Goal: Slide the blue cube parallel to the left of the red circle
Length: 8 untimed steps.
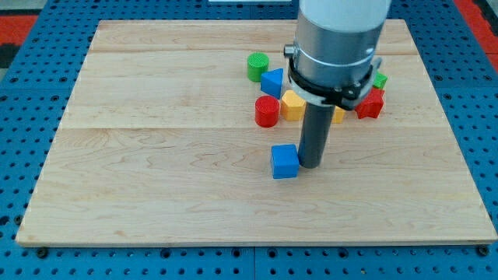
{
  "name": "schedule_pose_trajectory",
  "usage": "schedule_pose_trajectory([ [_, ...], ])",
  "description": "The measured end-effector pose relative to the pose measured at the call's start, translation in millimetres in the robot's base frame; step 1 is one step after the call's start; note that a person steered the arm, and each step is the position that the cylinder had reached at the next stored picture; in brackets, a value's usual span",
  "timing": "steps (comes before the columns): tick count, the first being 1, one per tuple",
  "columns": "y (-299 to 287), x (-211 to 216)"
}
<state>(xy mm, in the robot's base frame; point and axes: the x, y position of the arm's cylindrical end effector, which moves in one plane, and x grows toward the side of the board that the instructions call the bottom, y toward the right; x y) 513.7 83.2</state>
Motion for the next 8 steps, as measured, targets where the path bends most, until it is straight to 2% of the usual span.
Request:
schedule_pose_trajectory([
  [1,-15,13],
  [2,-78,-40],
  [3,-109,-45],
  [4,-103,6],
  [5,-153,-28],
  [6,-153,-63],
  [7,-171,-60],
  [8,-243,-65],
])
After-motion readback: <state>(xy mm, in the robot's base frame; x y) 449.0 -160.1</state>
